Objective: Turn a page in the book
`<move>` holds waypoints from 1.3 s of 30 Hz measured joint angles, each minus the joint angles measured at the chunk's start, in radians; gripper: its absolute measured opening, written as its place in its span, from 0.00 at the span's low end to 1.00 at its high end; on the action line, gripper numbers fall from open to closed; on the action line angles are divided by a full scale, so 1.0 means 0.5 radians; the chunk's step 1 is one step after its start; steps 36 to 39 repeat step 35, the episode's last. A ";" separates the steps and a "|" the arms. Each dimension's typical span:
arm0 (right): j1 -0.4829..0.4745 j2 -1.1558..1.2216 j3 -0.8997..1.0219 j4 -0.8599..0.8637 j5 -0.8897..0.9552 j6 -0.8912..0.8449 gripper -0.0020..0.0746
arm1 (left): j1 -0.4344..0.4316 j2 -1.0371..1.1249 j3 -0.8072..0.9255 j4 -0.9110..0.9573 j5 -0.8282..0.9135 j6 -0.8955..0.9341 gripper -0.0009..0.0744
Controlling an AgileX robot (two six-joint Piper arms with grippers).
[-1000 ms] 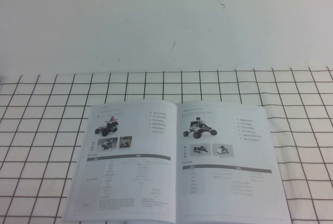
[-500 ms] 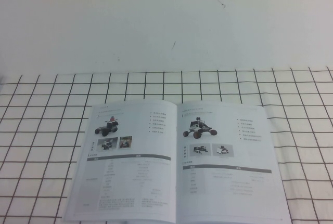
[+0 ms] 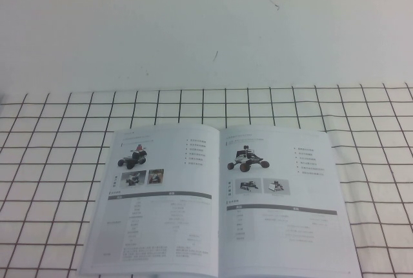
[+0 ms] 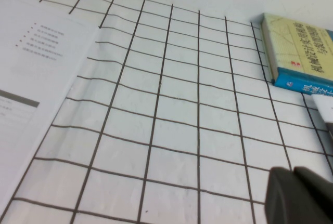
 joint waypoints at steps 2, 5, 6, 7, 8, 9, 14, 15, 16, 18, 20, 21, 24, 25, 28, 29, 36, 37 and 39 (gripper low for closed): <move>0.000 0.000 0.000 0.000 0.000 0.000 0.02 | 0.000 0.000 0.000 0.000 0.000 0.000 0.01; 0.000 0.000 0.000 0.000 0.000 0.000 0.02 | 0.000 0.000 0.000 0.000 0.000 0.000 0.01; 0.000 0.000 0.000 0.000 0.000 0.000 0.02 | 0.000 0.000 0.000 0.000 0.000 0.000 0.01; 0.000 0.000 0.000 0.000 0.000 0.000 0.02 | 0.000 0.000 0.000 0.000 0.000 0.000 0.01; 0.000 0.000 0.000 0.000 0.000 0.000 0.02 | 0.000 0.000 0.000 0.000 0.000 0.000 0.01; 0.000 0.000 0.000 0.000 0.000 0.000 0.02 | 0.000 0.000 0.000 0.000 0.000 0.000 0.01; 0.000 0.000 0.000 0.000 0.000 0.000 0.02 | 0.000 0.000 0.000 0.000 0.000 0.000 0.01; 0.000 0.000 0.000 0.000 0.000 0.000 0.02 | 0.000 0.000 0.000 0.000 0.000 0.000 0.01; 0.000 0.000 0.000 0.000 0.000 0.000 0.02 | 0.000 0.000 0.000 0.000 0.000 0.000 0.01; 0.000 0.000 0.000 0.000 0.000 0.000 0.02 | 0.000 0.000 0.000 0.000 0.000 0.000 0.01; 0.000 0.000 0.000 0.013 0.000 0.000 0.02 | 0.000 0.000 0.000 0.000 0.000 0.000 0.01; 0.000 0.000 0.000 0.033 -0.003 0.000 0.02 | 0.000 0.000 0.000 0.000 0.000 0.000 0.01; 0.000 0.000 0.000 0.133 -0.003 0.000 0.02 | 0.000 0.000 0.000 0.000 0.000 0.000 0.01; 0.000 0.000 0.000 0.154 -0.008 0.000 0.02 | 0.000 0.000 0.000 0.000 0.000 0.000 0.01; 0.000 0.000 0.000 0.188 -0.008 0.000 0.02 | 0.000 0.000 0.000 0.000 0.000 0.000 0.01; 0.000 0.000 0.000 0.192 -0.008 0.000 0.02 | 0.000 0.000 0.000 0.000 0.000 0.000 0.01; 0.000 0.000 0.004 0.204 -0.012 0.000 0.02 | 0.000 0.000 0.000 0.000 0.000 0.000 0.01; 0.000 0.000 0.004 0.204 -0.012 0.000 0.02 | 0.000 0.000 0.000 0.000 0.000 0.000 0.01; 0.000 0.000 0.004 0.204 -0.012 0.000 0.02 | 0.000 0.000 0.000 0.000 0.000 0.000 0.01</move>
